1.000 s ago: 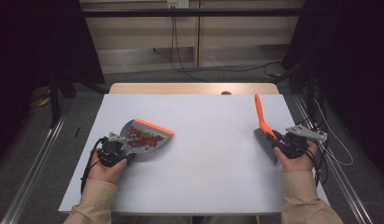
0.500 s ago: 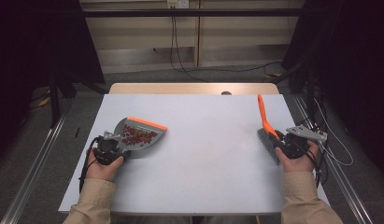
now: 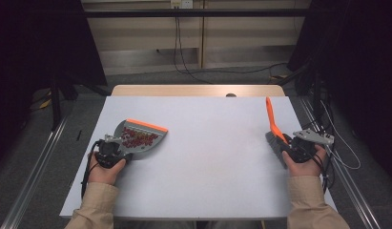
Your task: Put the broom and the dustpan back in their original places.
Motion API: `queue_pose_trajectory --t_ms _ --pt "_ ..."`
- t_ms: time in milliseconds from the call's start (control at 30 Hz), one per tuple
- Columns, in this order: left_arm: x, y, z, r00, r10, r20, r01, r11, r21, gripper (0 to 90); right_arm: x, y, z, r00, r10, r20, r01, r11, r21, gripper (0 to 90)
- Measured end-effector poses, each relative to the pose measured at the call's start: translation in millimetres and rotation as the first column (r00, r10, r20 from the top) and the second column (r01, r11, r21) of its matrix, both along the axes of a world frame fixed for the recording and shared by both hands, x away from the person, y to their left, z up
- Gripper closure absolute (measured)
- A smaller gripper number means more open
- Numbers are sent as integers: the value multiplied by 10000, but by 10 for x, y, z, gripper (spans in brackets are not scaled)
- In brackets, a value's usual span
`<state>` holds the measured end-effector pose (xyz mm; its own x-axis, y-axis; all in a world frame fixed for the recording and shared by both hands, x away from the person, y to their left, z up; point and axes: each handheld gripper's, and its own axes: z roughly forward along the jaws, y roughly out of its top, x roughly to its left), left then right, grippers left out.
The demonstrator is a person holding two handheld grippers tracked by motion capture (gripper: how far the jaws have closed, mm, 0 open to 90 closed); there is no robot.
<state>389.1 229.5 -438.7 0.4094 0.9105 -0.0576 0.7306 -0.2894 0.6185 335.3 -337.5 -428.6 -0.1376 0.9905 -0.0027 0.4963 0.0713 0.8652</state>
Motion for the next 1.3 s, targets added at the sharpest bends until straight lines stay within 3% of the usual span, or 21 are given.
queue_pose_trajectory --t_ms 500,1033,1300 --pt "-119 -87 16 9993 -340 -125 329 9964 -780 461 -39 81 13 9998 -39 -213 46 9994 341 700" --pt "-164 -215 24 9952 -949 -220 912 9874 -1296 418 -50 164 -3 9996 180 -215 -166 9979 626 688" --pt "-183 -270 22 9915 -1282 -217 1237 9813 -1477 411 -59 245 -17 9984 474 -294 -458 9975 530 679"
